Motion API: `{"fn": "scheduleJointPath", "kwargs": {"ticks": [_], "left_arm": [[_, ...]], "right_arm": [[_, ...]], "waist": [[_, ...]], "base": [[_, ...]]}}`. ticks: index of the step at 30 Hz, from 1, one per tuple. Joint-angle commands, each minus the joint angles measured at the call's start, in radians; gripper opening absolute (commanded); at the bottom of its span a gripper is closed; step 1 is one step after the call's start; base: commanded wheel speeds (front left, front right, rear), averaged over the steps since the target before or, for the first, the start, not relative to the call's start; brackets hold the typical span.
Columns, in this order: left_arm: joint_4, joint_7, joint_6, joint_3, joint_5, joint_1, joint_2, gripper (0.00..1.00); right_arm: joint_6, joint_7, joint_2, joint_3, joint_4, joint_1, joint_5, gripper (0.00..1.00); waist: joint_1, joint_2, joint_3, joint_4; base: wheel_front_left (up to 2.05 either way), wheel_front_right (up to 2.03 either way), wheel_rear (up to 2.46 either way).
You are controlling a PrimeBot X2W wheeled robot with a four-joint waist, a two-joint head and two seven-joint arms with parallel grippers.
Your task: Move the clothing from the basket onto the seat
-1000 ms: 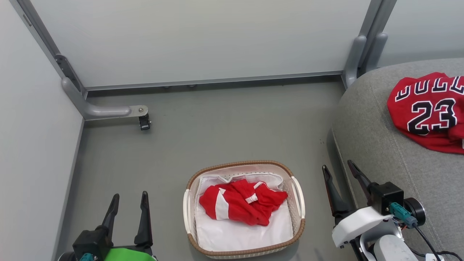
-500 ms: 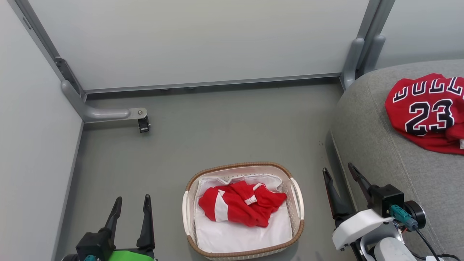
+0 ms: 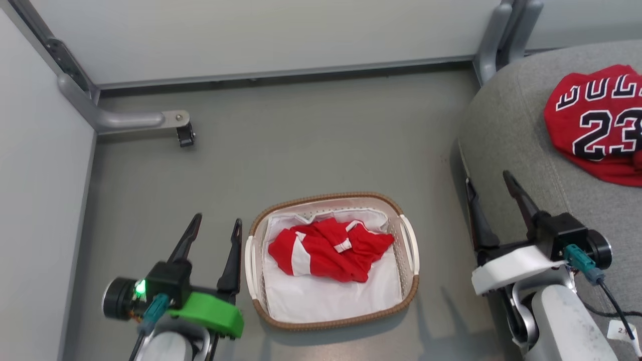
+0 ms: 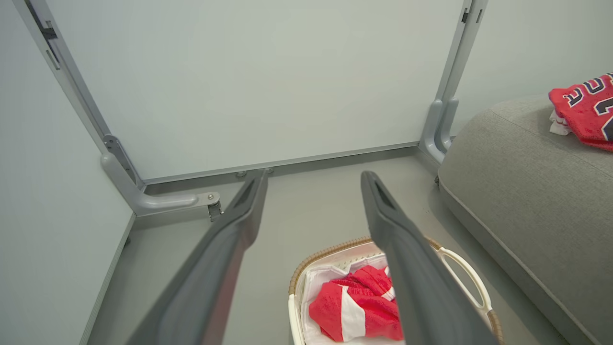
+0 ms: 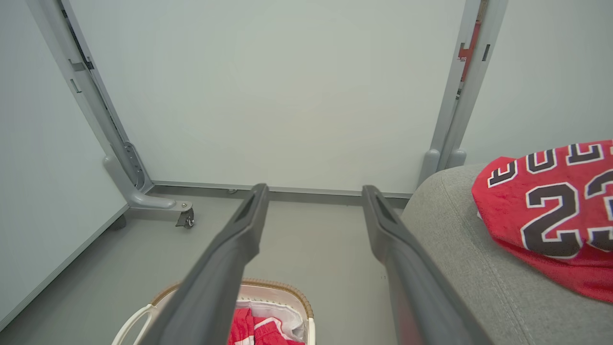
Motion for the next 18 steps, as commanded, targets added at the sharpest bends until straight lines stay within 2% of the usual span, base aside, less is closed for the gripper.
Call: {"fn": "scheduleJointPath", "kwargs": {"ticks": [1,8,18], "left_arm": [[0.016,-0.001,-0.006,-0.025,0.019,-0.066,0.011,1.00],[0.159,0.021,-0.008,-0.184,0.068,-0.340,0.059,1.00],[0.467,0.076,-0.007,-0.474,0.086,-0.641,0.102,1.00]], "right_arm": [[-0.001,-0.002,-0.003,-0.009,-0.017,-0.037,-0.013,1.00],[-0.001,-0.002,-0.003,-0.030,-0.087,-0.148,-0.027,1.00],[-0.001,-0.002,-0.003,-0.031,-0.187,-0.226,-0.016,1.00]], "waist": [[0.0000,0.0000,0.121,-0.030],[0.0000,0.0000,0.326,-0.099],[0.0000,0.0000,0.566,-0.200]], "base": [[0.00,0.00,0.00],[0.00,0.00,0.00],[0.00,0.00,0.00]]}}
